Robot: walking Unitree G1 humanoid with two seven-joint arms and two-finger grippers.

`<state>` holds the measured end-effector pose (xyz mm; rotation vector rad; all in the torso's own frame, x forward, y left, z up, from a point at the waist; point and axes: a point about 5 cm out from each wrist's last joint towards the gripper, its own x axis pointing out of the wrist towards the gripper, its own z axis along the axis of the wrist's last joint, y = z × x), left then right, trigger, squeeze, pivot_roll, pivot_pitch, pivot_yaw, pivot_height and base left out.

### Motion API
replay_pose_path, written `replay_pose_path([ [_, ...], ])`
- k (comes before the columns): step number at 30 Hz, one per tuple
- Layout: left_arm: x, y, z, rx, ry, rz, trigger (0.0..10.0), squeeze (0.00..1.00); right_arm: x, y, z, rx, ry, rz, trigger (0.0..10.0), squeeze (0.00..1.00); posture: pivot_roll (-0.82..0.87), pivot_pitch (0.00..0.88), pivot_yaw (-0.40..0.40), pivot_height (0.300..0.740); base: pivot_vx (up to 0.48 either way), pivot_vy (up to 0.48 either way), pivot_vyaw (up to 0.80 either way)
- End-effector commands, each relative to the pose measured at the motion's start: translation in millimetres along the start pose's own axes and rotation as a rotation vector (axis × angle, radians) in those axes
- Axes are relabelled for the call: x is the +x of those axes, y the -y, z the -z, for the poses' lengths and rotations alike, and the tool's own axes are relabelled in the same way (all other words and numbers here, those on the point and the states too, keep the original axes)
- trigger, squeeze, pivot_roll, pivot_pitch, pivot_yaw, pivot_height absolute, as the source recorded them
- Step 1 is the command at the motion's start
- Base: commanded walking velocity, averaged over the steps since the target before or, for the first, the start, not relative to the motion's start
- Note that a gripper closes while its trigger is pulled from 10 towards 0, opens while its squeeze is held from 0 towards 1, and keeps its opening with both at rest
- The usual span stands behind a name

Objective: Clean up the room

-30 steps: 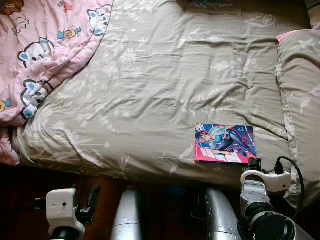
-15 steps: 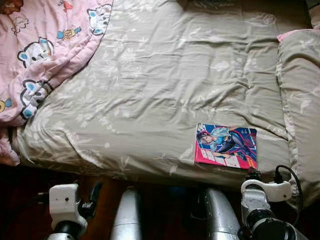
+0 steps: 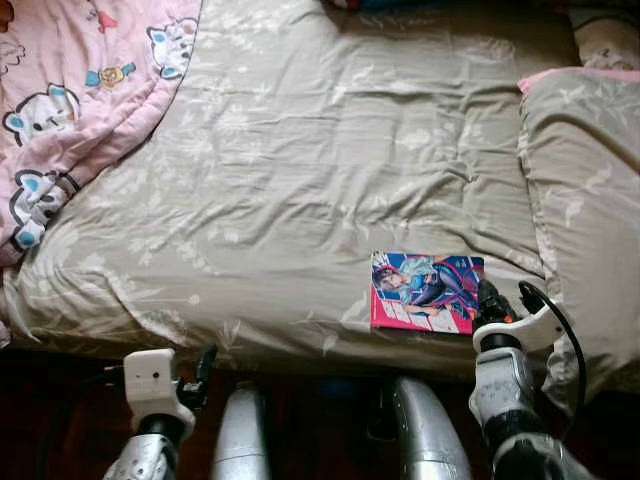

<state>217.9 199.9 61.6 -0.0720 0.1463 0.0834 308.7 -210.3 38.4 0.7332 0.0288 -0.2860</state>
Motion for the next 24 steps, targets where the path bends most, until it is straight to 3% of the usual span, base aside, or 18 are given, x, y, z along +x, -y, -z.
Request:
replay_pose_path([
  [1, -2.9, -4.6, 16.5, 0.002, -0.056, -0.033, 10.0, 0.0, -16.0, 17.1, 12.4, -0.074, -0.041, 0.023, 10.0, 0.0, 0.06, 0.239, -0.011, 0.64, 0.0, 0.0, 0.0],
  [3, 1.9, -4.8, 20.4, -0.015, -0.065, -0.04, 10.0, 0.0, -19.0, 20.0, 17.3, -0.104, -0.068, 0.021, 10.0, 0.0, 0.05, 0.219, -0.014, 0.64, 0.0, 0.0, 0.0],
  [6, 11.0, -5.4, 32.8, -0.037, -0.098, -0.05, 10.0, 0.0, -27.3, 31.2, 30.0, -0.204, -0.16, 0.051, 10.0, 0.0, 0.02, 0.173, -0.013, 0.64, 0.0, 0.0, 0.0],
  [8, 20.0, -4.5, 47.2, -0.047, -0.151, -0.045, 10.0, 0.0, -37.5, 42.1, 43.9, -0.313, -0.281, 0.067, 10.0, 0.0, 0.01, 0.126, -0.01, 0.64, 0.0, 0.0, 0.0],
  [10, 23.4, -4.2, 52.7, -0.045, -0.171, -0.043, 10.0, 0.0, -40.1, 45.1, 46.4, -0.361, -0.311, 0.074, 10.0, 0.0, 0.01, 0.116, -0.011, 0.64, 0.0, 0.0, 0.0],
  [17, 32.5, -9.5, 72.6, -0.053, -0.255, -0.064, 10.0, 0.0, -48.3, 52.3, 55.6, -0.4, -0.391, 0.077, 10.0, 0.0, -0.02, 0.062, -0.002, 0.664, 0.0, 0.0, 0.0],
  [24, 25.8, -15.0, 98.5, -0.052, -0.403, -0.085, 10.0, 0.0, -64.4, 60.5, 73.5, -0.482, -0.529, 0.072, 10.0, 0.0, -0.02, 0.021, 0.002, 0.708, 0.0, 0.0, 0.0],
])
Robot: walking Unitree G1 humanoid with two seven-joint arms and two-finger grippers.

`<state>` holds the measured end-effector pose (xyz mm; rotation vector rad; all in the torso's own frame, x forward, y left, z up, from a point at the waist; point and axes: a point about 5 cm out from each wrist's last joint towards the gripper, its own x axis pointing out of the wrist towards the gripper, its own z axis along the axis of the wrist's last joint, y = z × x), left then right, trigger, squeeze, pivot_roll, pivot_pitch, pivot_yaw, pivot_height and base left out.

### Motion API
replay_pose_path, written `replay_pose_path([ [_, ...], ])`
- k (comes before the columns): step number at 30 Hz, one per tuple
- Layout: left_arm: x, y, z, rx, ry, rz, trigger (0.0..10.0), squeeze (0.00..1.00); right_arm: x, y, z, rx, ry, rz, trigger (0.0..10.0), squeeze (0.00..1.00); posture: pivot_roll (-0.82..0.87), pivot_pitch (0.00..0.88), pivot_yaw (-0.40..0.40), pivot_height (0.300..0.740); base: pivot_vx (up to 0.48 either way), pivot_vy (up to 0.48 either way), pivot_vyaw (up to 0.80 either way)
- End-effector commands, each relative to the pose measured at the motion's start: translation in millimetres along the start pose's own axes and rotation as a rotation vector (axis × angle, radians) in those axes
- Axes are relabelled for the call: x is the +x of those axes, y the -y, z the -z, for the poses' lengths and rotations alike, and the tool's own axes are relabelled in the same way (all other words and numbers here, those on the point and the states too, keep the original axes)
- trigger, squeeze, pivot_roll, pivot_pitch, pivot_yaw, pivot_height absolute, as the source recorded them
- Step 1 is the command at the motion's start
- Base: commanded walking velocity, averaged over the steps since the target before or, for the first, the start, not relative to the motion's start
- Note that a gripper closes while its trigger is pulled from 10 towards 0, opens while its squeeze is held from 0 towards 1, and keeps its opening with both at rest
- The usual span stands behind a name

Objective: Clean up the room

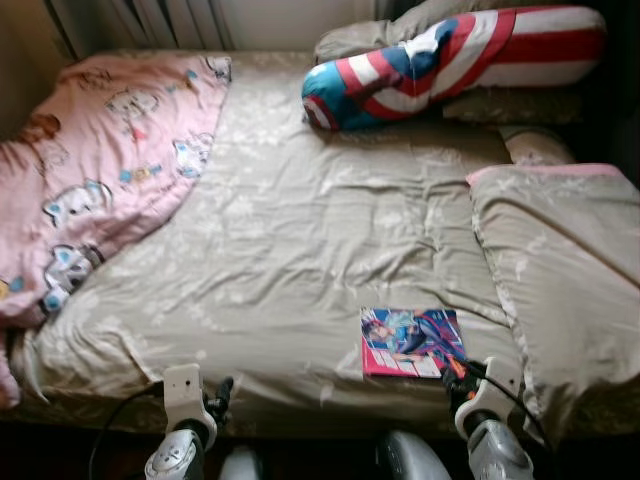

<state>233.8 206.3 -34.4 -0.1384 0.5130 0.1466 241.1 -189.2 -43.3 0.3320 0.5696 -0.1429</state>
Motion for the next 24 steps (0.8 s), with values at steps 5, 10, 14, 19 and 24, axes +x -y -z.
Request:
replay_pose_path([
  [5, -5.8, -3.7, 26.4, 0.049, -0.139, -0.005, 10.0, 0.0, -8.4, 8.9, 23.7, -0.069, -0.118, 0.042, 10.0, 0.0, -0.02, 0.0, 0.001, 0.737, 0.0, 0.0, 0.0],
  [10, -10.7, -6.6, 38.6, 0.061, -0.191, -0.022, 10.0, 0.0, -12.5, 13.8, 32.3, -0.084, -0.158, 0.065, 10.0, 0.0, -0.02, 0.0, 0.002, 0.74, 0.0, 0.0, 0.0],
  [14, -15.8, -10.2, 49.8, 0.071, -0.246, -0.046, 10.0, 0.0, -16.4, 16.2, 41.3, -0.095, -0.203, 0.081, 10.0, 0.0, -0.03, 0.0, 0.0, 0.74, 0.0, 0.0, 0.0],
  [19, -18.4, -9.9, 55.0, 0.074, -0.267, -0.049, 10.0, 0.0, -22.9, 17.9, 54.7, -0.118, -0.256, 0.081, 10.0, 0.0, -0.03, 0.0, -0.005, 0.74, 0.0, 0.0, 0.0],
  [24, -19.0, -8.8, 56.8, 0.077, -0.274, -0.043, 10.0, 0.0, -33.1, 31.0, 67.7, -0.149, -0.322, 0.096, 10.0, 0.0, -0.03, 0.0, -0.005, 0.74, 0.0, 0.0, 0.0],
])
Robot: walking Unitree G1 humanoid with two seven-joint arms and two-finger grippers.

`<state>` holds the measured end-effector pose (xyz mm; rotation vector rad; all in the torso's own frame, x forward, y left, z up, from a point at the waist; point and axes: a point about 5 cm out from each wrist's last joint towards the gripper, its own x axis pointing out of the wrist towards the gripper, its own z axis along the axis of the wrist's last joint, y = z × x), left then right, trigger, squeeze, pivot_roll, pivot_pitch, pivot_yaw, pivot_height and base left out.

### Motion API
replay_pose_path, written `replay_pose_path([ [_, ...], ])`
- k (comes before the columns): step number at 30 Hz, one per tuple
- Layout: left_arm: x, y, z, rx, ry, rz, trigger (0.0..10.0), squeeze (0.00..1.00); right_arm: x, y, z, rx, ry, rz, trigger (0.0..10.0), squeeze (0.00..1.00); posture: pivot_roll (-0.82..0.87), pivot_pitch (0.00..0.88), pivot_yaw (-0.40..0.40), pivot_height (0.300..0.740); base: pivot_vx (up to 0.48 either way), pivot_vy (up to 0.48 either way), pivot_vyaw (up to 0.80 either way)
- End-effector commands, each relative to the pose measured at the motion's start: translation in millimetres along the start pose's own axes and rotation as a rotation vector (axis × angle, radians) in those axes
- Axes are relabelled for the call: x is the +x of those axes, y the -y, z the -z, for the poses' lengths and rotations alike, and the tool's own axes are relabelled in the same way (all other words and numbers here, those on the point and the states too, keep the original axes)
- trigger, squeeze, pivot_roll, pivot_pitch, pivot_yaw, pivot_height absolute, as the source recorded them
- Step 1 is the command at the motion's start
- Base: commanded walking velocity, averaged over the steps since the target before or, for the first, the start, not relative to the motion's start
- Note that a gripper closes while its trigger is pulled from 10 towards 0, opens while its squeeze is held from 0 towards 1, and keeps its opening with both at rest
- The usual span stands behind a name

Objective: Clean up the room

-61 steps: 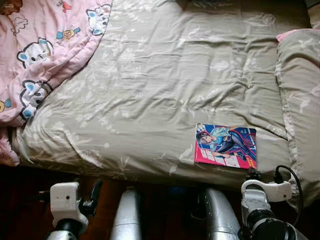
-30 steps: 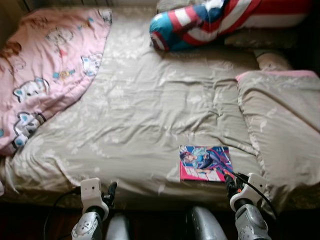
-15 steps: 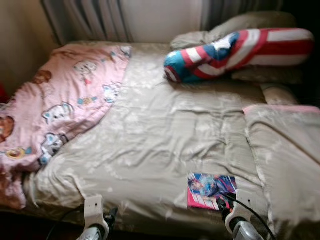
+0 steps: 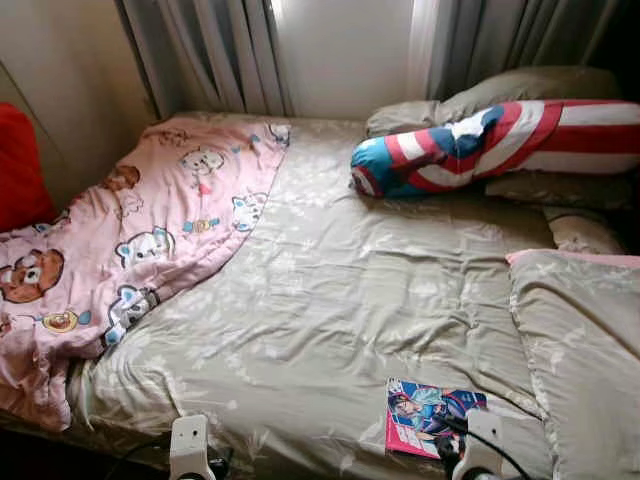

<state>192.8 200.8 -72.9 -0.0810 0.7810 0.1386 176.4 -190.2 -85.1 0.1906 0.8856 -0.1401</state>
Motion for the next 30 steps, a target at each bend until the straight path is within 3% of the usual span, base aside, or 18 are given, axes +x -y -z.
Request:
replay_pose_path([
  [1, -1.3, -3.0, 4.1, 0.006, -0.014, -0.013, 10.0, 0.0, -1.7, 8.3, 4.1, -0.007, -0.03, 0.012, 10.0, 0.0, -0.03, 0.0, -0.004, 0.74, 0.0, 0.0, 0.0],
  [5, -1.2, -2.9, 4.8, 0.015, -0.023, -0.007, 10.0, 0.0, -3.8, 19.4, 5.4, -0.015, -0.041, 0.029, 10.0, 0.0, -0.03, 0.0, -0.004, 0.74, 0.0, 0.0, 0.0],
  [11, -1.5, -4.0, 6.3, 0.018, -0.033, -0.013, 10.0, 0.0, -3.6, 21.3, 2.2, -0.07, -0.032, 0.022, 10.0, 0.0, -0.03, 0.033, -0.001, 0.74, 0.0, 0.0, 0.27],
  [16, -1.8, -5.2, 7.4, 0.03, -0.042, -0.015, 10.0, 0.0, -4.2, 29.3, -0.9, -0.017, -0.031, 0.039, 10.0, 0.0, -0.03, 0.052, 0.001, 0.74, 0.0, 0.406, 0.5],
  [30, -3.3, -9.6, 12.2, 0.025, -0.068, -0.023, 10.0, 0.0, -2.9, 27.5, -5.6, -0.024, -0.026, 0.019, 10.0, 0.0, -0.03, 0.106, 0.0, 0.74, 0.0, 0.423, 0.0],
])
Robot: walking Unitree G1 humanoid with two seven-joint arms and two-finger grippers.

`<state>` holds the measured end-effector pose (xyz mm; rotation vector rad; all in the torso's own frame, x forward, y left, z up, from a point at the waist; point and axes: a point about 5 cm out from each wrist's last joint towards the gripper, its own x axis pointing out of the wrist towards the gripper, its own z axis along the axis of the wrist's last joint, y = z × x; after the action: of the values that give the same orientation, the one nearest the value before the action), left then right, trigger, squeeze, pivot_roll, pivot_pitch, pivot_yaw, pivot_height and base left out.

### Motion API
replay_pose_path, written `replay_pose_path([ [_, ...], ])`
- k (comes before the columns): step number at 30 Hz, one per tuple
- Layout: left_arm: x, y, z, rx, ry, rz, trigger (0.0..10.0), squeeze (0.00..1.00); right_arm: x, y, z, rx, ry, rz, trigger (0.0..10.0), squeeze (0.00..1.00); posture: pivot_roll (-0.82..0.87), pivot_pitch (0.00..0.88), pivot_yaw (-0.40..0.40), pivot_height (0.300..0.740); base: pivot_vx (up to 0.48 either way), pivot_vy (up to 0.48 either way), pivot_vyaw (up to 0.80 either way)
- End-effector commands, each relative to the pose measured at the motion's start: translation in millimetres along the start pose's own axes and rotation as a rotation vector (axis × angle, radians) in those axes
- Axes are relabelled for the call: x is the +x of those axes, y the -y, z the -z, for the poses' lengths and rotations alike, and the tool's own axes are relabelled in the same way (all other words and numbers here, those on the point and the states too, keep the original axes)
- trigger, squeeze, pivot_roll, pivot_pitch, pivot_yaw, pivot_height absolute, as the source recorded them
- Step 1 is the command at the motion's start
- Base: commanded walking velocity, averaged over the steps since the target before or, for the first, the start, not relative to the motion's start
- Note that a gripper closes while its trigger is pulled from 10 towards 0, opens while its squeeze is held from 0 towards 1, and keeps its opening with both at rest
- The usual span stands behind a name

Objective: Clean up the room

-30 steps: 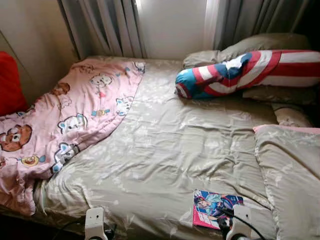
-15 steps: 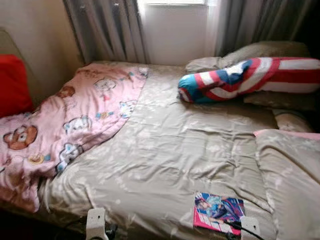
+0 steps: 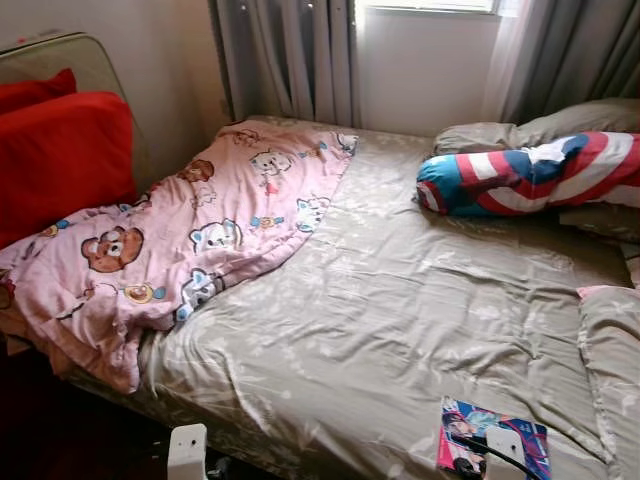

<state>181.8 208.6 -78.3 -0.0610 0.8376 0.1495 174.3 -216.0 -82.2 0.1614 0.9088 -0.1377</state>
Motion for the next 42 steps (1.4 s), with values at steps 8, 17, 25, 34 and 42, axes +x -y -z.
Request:
replay_pose_path([
  [8, -1.2, -3.3, 5.0, 0.015, -0.029, -0.005, 10.0, 0.0, -0.5, 2.2, 0.9, -0.001, -0.007, 0.007, 10.0, 0.0, -0.04, 0.124, 0.007, 0.74, 0.0, 0.48, 0.0],
  [17, -1.4, -1.5, 7.3, 0.026, -0.04, 0.0, 10.0, 0.0, -0.2, 1.2, 0.8, -0.005, -0.009, 0.008, 10.0, 0.0, -0.05, 0.142, 0.013, 0.74, 0.0, 0.48, 0.0],
  [25, -1.5, -1.5, 8.1, 0.029, -0.047, -0.005, 10.0, 0.0, -0.2, -0.3, 2.6, -0.003, -0.015, 0.006, 10.0, 0.0, -0.03, 0.138, 0.017, 0.74, 0.0, 0.48, 0.0],
  [34, -0.7, -1.1, 5.7, 0.029, -0.041, -0.006, 10.0, 0.0, 0.0, -0.9, 2.6, -0.005, -0.018, 0.004, 10.0, 0.0, -0.02, 0.131, 0.014, 0.74, 0.0, 0.48, 0.0],
  [42, -0.8, -0.9, 5.8, 0.022, -0.039, -0.007, 10.0, 0.0, -0.1, 0.0, 2.1, -0.013, -0.018, 0.006, 10.0, 0.0, -0.02, 0.116, 0.006, 0.74, 0.0, 0.48, 0.0],
])
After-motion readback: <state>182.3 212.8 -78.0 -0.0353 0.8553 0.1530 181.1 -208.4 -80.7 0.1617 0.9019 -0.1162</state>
